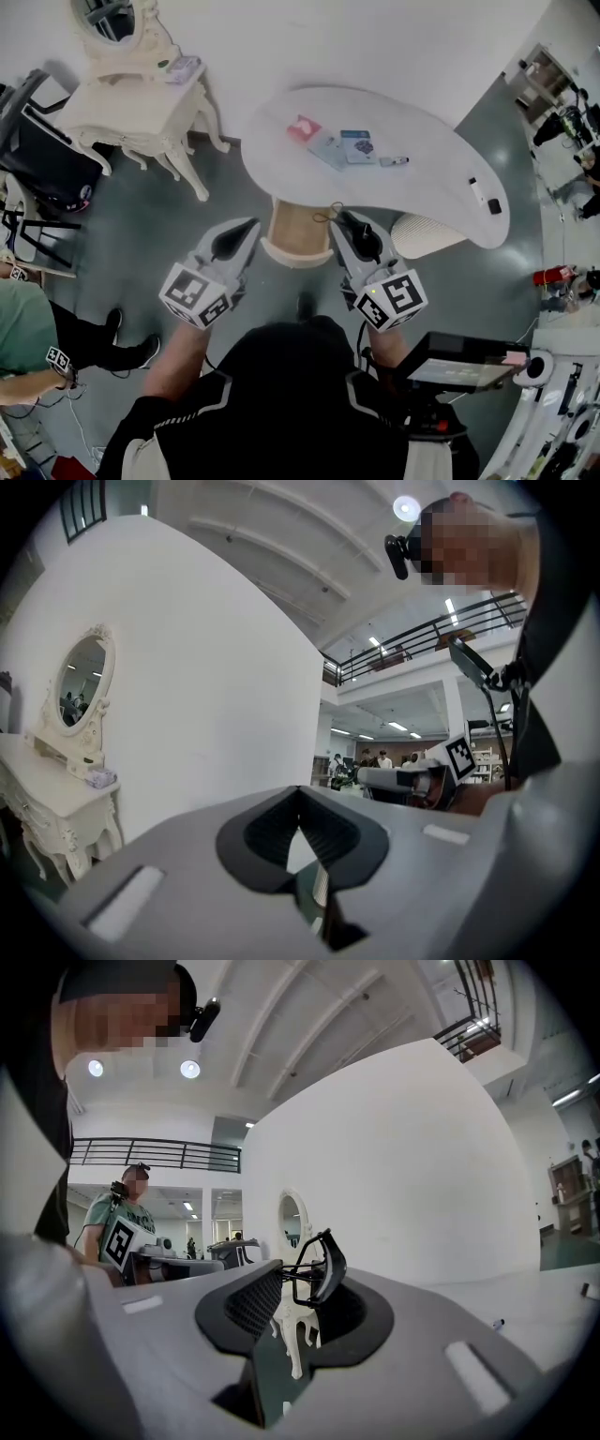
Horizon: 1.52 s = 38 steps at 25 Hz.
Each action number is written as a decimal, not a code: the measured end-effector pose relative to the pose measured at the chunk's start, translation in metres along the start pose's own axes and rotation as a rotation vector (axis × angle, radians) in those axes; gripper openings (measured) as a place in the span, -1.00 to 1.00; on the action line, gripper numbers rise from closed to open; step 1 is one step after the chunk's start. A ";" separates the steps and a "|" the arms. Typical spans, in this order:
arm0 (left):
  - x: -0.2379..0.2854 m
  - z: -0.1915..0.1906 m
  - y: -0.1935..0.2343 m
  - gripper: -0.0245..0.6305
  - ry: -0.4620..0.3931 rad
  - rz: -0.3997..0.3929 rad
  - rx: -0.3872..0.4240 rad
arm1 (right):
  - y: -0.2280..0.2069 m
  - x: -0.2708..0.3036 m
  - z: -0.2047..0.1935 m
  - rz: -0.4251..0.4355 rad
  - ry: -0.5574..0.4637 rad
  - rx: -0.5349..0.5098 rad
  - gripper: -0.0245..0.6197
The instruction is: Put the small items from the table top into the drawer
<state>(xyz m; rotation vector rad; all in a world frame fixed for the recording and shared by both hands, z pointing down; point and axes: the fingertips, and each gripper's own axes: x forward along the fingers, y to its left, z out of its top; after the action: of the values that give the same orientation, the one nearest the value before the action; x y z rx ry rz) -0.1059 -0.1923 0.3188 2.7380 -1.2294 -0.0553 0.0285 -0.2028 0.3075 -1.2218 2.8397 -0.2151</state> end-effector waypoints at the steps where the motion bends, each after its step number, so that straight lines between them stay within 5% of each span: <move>1: 0.006 0.000 0.001 -0.93 0.003 0.005 0.002 | -0.005 0.003 0.000 0.015 0.003 0.006 -0.62; 19: 0.054 -0.019 0.021 -0.93 0.052 0.111 -0.032 | -0.057 0.042 -0.042 0.219 0.120 -0.002 -0.62; 38: 0.073 -0.087 0.088 -0.93 0.152 0.032 -0.076 | -0.059 0.101 -0.131 0.251 0.316 -0.043 -0.62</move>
<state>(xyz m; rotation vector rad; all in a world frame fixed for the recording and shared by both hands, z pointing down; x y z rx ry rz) -0.1145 -0.2943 0.4187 2.6032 -1.2035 0.1051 -0.0110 -0.3015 0.4475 -0.8917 3.2475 -0.3673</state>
